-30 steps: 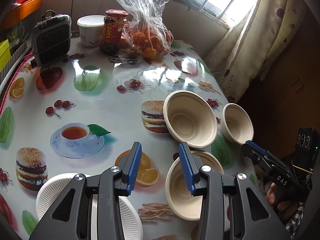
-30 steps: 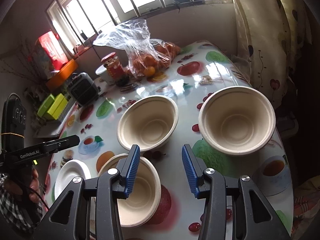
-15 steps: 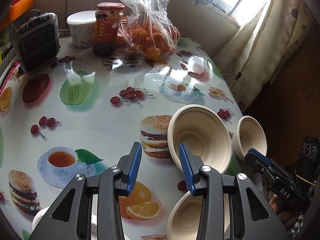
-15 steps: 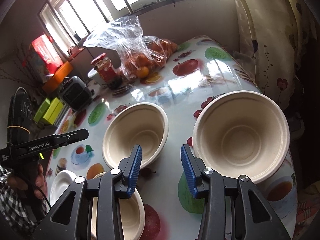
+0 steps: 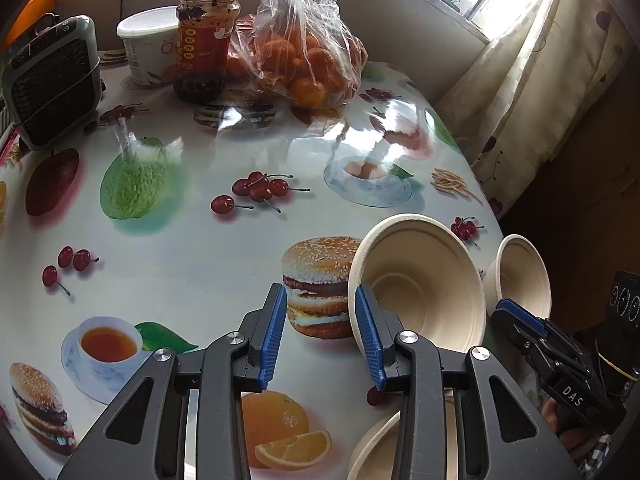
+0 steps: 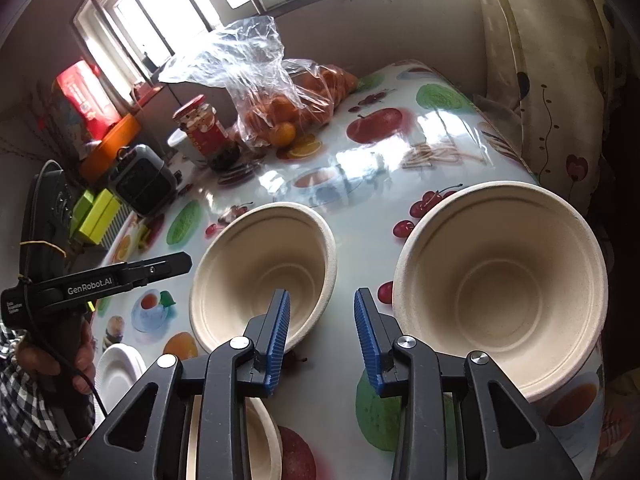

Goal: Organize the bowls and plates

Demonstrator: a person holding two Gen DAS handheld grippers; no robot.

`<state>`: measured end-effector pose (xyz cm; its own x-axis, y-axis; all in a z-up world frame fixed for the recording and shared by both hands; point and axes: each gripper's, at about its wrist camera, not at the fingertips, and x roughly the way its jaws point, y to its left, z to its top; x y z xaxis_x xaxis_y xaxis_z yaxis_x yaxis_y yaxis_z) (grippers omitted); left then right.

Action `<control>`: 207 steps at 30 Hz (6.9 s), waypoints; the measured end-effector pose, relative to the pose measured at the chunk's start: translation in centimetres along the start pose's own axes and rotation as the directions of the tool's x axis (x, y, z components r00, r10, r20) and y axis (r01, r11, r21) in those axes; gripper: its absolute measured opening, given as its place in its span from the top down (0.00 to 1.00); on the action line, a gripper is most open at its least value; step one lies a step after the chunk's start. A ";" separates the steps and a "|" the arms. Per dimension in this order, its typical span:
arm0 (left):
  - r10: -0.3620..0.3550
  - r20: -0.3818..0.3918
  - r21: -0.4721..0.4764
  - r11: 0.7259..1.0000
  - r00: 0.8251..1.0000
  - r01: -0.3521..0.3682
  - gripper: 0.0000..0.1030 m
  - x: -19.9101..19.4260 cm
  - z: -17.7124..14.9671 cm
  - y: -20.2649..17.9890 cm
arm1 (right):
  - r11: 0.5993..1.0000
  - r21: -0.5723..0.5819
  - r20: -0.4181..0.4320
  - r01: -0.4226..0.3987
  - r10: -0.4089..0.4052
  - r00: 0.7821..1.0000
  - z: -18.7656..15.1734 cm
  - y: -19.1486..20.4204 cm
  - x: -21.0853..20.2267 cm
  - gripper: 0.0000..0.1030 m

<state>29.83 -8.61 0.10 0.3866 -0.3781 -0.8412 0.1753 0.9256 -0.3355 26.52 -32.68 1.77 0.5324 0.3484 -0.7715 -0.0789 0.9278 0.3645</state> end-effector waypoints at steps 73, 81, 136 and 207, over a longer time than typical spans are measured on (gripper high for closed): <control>-0.119 -0.030 -0.024 0.993 0.992 0.118 0.94 -0.2 0.3 -0.6 | 0.998 0.044 0.011 -0.046 0.045 0.999 0.2 0.2 0.0 0.89; -0.119 0.000 0.004 0.993 0.993 0.119 0.94 -2.0 -0.3 -1.3 | 0.998 0.043 0.033 -0.046 0.044 0.998 -0.1 0.5 -1.5 0.89; -0.163 -0.004 0.012 0.987 0.987 0.163 0.94 -7.3 -9.6 -0.7 | 0.997 0.063 0.061 -0.043 0.039 0.997 -9.3 3.9 -8.0 0.89; -0.131 -0.067 -0.027 0.991 0.989 0.129 0.92 -5.1 -10.6 0.1 | 0.997 0.082 0.014 -0.010 0.008 1.000 -10.6 3.2 -6.0 0.80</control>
<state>18.29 -6.39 -0.18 0.2986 -0.4939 -0.8166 0.1996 0.8691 -0.4526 14.18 -30.41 2.03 0.5432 0.3543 -0.7611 -0.0145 0.9104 0.4134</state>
